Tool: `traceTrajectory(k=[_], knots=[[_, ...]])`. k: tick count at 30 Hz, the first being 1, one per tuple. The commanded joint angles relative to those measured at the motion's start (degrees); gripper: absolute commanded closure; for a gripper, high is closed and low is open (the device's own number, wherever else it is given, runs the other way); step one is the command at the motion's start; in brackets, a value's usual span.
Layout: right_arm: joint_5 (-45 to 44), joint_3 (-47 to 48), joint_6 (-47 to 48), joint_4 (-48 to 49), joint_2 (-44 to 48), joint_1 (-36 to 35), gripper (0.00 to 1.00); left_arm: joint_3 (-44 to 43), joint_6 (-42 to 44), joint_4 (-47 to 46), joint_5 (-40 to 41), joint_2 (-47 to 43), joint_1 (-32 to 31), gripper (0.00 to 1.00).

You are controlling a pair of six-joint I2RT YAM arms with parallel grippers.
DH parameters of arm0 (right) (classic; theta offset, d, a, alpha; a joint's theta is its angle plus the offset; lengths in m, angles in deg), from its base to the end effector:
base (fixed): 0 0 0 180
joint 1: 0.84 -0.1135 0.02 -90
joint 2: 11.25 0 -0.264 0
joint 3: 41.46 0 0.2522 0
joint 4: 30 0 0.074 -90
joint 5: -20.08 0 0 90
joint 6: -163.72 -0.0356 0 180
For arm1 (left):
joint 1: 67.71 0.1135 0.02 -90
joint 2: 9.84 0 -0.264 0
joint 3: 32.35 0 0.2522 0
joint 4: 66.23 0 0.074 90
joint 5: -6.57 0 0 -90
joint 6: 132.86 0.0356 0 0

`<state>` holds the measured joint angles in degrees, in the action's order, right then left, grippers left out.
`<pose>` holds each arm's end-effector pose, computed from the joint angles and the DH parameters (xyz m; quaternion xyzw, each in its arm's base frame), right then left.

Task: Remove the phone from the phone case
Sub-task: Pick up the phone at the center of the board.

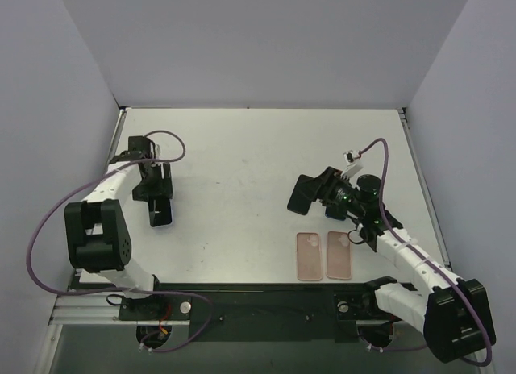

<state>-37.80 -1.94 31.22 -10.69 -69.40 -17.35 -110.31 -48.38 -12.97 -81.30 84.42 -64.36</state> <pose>0.2092 0.0818 0.2584 -0.0398 0.7024 0.5059 0.4991 0.3193 0.0200 0.2033 -0.0794 0.9808 0.0149 0.1777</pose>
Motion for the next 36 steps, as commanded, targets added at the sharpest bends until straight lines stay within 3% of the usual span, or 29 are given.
traceTrajectory(k=[1,5,10,17,20,28,36], knots=[[-3.72,2.18,3.91,-1.6,-1.7,-2.2,0.45,-1.1,-5.46,-2.85,0.42,-5.57,-0.54,1.0],[-5.93,5.61,4.36,-7.41,-4.42,-3.7,0.48,0.74,-6.52,-7.49,-6.85,-10.49,-2.91,1.0],[-4.35,10.53,1.72,-18.21,-5.57,-3.7,0.49,3.73,-5.3,-18.05,-13.72,-18.22,-13.62,1.0],[2.33,16.51,-4.34,-25.78,-5.48,-4.4,0.49,1.28,8.23,-24.92,-14.53,-19.2,-33.73,1.0],[2.6,19.23,-6.71,-28.05,-4.43,-6.24,0.49,1.98,12.54,-25.62,-16.27,-19.02,-38.67,1.0],[-0.56,27.41,-6.81,-39.48,-6.88,-11.61,0.49,7.95,16.41,-27.56,-15.58,-24.47,-47.2,1.0],[-3.2,30.93,-4.17,-44.94,-9.17,-17.23,0.49,8.04,18.88,-24.3,-12.94,-26.4,-53.98,1.0]])
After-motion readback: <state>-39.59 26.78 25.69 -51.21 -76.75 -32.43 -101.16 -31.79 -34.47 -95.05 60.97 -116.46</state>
